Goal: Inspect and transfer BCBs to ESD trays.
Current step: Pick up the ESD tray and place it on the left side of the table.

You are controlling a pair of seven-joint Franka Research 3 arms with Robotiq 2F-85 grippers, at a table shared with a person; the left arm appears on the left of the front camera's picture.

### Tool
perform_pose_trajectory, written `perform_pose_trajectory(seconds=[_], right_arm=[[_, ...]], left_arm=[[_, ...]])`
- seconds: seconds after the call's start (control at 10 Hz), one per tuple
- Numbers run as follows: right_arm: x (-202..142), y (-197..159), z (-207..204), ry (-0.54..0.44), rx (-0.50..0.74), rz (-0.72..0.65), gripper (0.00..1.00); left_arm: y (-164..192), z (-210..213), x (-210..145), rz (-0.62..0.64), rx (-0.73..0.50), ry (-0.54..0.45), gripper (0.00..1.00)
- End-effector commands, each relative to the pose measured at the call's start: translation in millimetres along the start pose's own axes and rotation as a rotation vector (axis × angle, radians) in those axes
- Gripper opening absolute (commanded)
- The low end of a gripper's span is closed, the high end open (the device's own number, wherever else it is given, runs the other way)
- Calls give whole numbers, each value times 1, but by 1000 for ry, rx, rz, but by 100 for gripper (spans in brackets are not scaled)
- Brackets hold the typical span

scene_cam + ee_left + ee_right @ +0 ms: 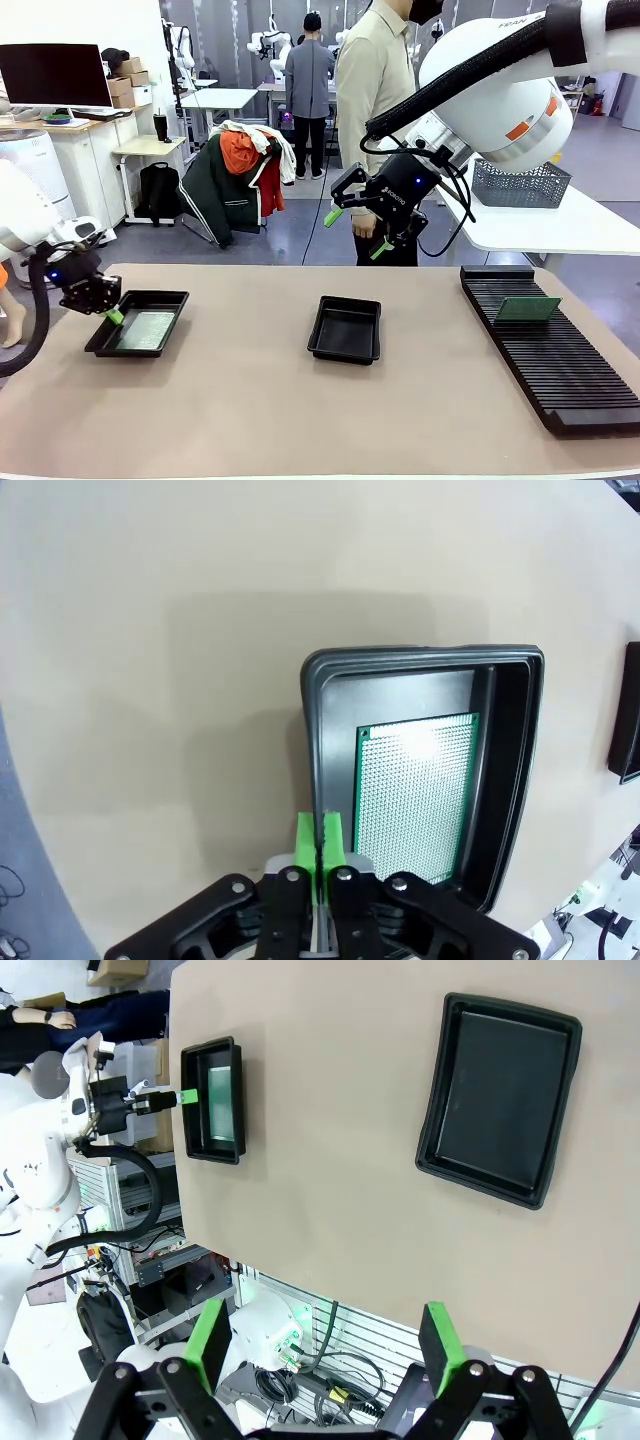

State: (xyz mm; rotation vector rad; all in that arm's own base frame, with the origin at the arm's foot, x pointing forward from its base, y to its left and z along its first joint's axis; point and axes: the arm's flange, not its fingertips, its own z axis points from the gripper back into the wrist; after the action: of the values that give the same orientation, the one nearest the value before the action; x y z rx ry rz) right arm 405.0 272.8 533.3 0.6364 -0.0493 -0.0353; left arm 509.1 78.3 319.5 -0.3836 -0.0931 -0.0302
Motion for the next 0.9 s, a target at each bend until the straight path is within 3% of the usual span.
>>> perform_pose_trajectory(seconds=[0.0,0.8], right_arm=[[2,0,-1,-2,-7,0,100],[2,0,-1,-2,-7,0,100]], left_arm=[[14,1,-8,-5,-66,-28,3],[27,-14,-19,3,-51,-42,3]])
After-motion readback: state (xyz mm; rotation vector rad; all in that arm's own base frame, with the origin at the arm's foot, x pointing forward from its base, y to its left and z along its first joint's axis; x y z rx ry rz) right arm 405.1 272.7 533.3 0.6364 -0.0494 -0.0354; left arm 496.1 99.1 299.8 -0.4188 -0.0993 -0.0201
